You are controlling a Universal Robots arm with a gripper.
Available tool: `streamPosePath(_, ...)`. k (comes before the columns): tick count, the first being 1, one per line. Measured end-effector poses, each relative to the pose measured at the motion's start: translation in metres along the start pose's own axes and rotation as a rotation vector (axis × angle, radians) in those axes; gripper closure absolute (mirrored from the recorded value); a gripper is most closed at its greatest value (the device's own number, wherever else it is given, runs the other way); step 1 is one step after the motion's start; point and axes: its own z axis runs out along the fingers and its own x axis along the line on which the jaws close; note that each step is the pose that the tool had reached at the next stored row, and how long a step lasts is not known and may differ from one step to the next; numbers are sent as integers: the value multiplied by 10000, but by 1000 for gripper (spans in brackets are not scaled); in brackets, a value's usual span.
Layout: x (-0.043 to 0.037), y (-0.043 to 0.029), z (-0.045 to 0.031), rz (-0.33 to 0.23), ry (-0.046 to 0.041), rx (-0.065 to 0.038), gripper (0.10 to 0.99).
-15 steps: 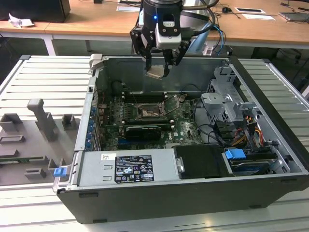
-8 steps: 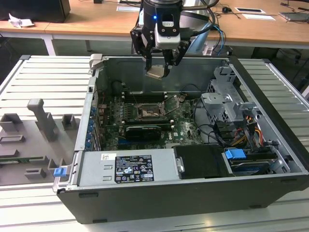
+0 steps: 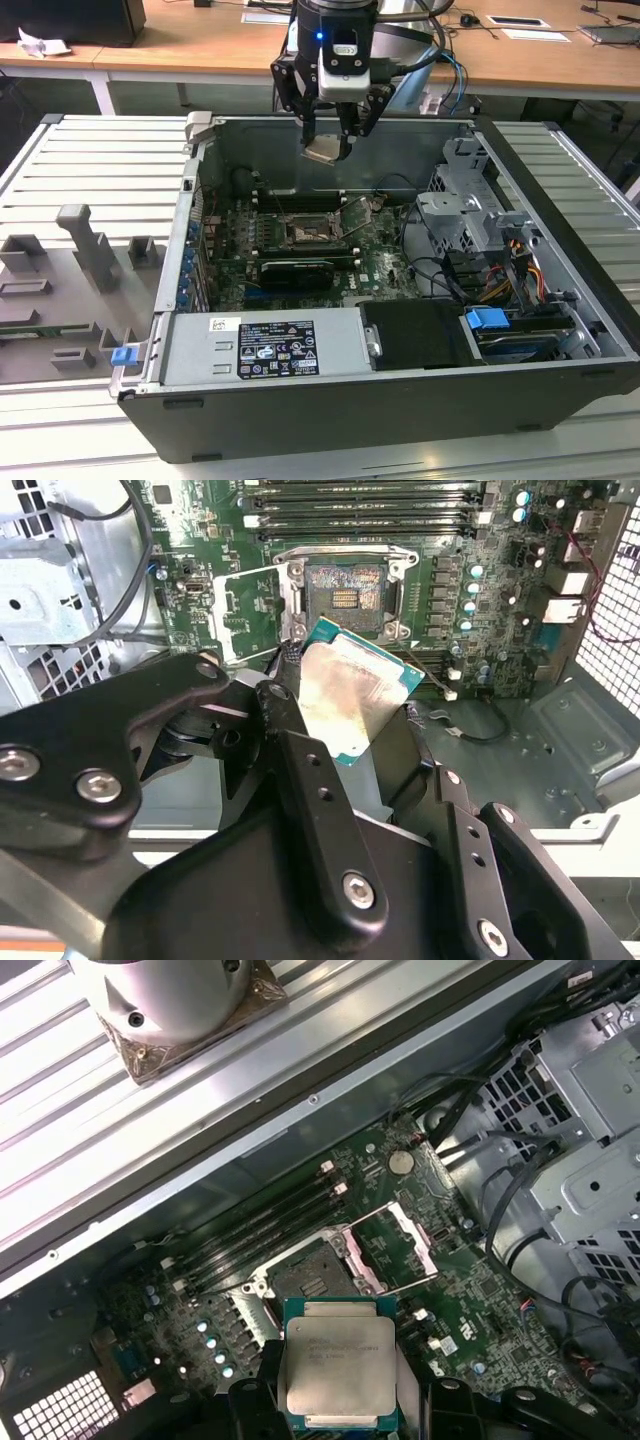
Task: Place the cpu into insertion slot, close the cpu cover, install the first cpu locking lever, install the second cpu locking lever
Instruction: 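Place the cpu into insertion slot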
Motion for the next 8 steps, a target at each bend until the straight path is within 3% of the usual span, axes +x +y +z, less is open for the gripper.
streamPosePath(8, 0, 0, 1, 310, -28, -6, 561)
